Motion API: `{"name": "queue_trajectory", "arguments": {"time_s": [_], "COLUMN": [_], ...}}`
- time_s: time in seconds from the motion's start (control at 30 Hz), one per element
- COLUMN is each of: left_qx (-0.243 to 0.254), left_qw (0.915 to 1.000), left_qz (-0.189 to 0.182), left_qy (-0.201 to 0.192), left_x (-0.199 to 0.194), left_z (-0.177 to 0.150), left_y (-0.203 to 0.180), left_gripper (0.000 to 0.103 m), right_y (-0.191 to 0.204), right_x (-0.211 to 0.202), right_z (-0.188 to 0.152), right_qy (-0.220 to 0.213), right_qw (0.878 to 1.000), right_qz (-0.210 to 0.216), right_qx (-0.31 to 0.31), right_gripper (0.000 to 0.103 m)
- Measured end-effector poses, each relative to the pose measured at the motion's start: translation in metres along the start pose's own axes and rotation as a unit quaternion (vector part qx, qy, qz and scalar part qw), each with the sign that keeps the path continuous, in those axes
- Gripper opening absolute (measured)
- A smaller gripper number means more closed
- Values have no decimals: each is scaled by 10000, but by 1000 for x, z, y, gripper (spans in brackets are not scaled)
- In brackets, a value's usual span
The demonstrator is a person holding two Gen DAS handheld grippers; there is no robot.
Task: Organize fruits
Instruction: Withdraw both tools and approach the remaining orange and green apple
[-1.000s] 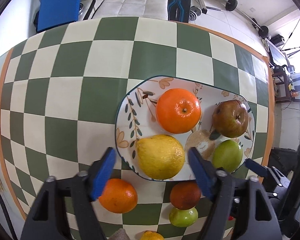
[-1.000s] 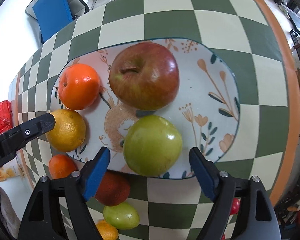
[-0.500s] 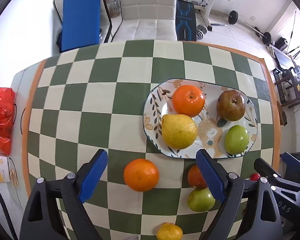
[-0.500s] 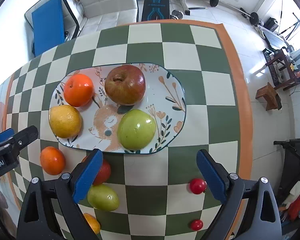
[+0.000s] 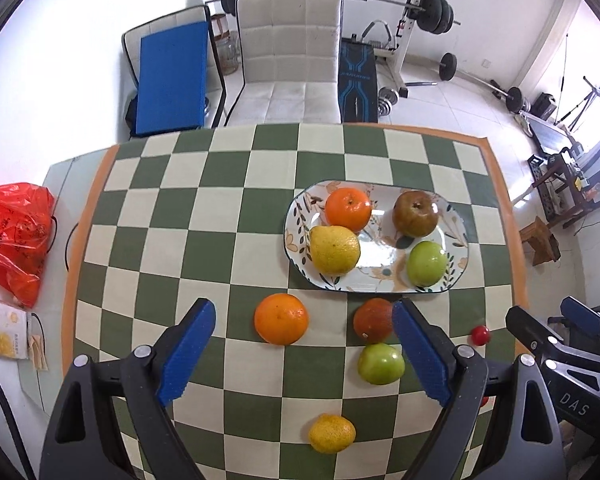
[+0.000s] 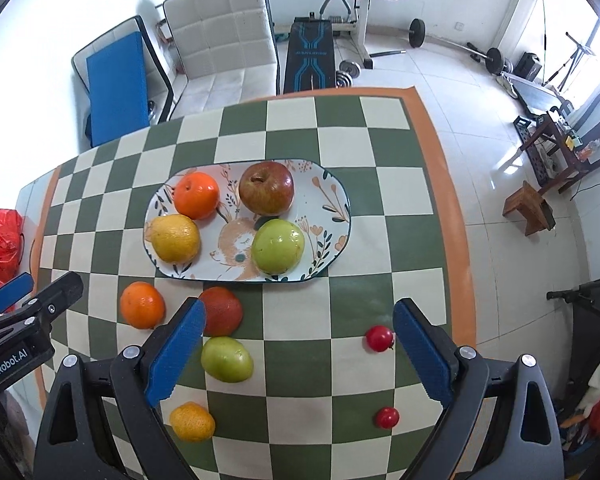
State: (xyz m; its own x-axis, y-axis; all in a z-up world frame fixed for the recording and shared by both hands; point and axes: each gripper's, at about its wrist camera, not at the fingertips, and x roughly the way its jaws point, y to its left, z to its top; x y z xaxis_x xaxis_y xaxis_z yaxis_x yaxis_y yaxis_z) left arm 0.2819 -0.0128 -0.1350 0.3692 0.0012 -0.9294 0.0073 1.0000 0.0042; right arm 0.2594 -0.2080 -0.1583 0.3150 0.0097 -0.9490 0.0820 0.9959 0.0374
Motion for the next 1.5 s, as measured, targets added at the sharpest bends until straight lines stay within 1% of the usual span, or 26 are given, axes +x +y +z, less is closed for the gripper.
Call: {"name": "queue_trajectory", "arguments": {"time_s": [0.33,0.47,0.6,0.73,0.83,0.9,0.93,1.0,1.07,1.17,1.3,1.4,1.5], "left_qx": [117,140,119,114,69,17,-28,-91,-136,-250,-452,-623,-770], "left_qw": [9990,9981,9979,9980,9985,9991,9994,9993,9986,9963,9925,9880,9839], "left_qz": [-22,19,33,39,42,57,95,247,506,791,866,829,730], "left_qy": [-437,-593,-633,-623,-532,-413,-334,-252,-112,205,738,1146,1436], "left_x": [-49,-62,-65,-65,-59,-50,-44,-32,-15,14,54,83,105], "left_z": [-14,-18,-20,-21,-20,-18,-17,-16,-15,-18,-22,-25,-26], "left_y": [-6,-8,-10,-9,-9,-5,-1,5,13,28,48,60,66], "left_gripper": [90,90,90,90,90,97,102,102,102,102,102,102,102], "right_y": [-5,-7,-9,-10,-10,-10,-11,-10,-9,-5,6,15,25], "right_x": [-67,-84,-95,-97,-97,-94,-90,-82,-65,-25,44,93,135], "right_z": [-24,-31,-35,-38,-38,-37,-37,-35,-34,-36,-45,-54,-61], "right_qy": [-545,-689,-768,-782,-758,-715,-666,-548,-365,93,767,1277,1717], "right_qw": [9985,9976,9970,9968,9969,9970,9972,9979,9984,9982,9929,9841,9745], "right_qz": [31,21,73,111,176,215,254,283,377,560,877,1166,1332], "right_qx": [64,63,92,118,153,185,213,210,208,214,254,408,561], "right_gripper": [97,97,97,97,97,97,97,97,97,97,96,91,85]}}
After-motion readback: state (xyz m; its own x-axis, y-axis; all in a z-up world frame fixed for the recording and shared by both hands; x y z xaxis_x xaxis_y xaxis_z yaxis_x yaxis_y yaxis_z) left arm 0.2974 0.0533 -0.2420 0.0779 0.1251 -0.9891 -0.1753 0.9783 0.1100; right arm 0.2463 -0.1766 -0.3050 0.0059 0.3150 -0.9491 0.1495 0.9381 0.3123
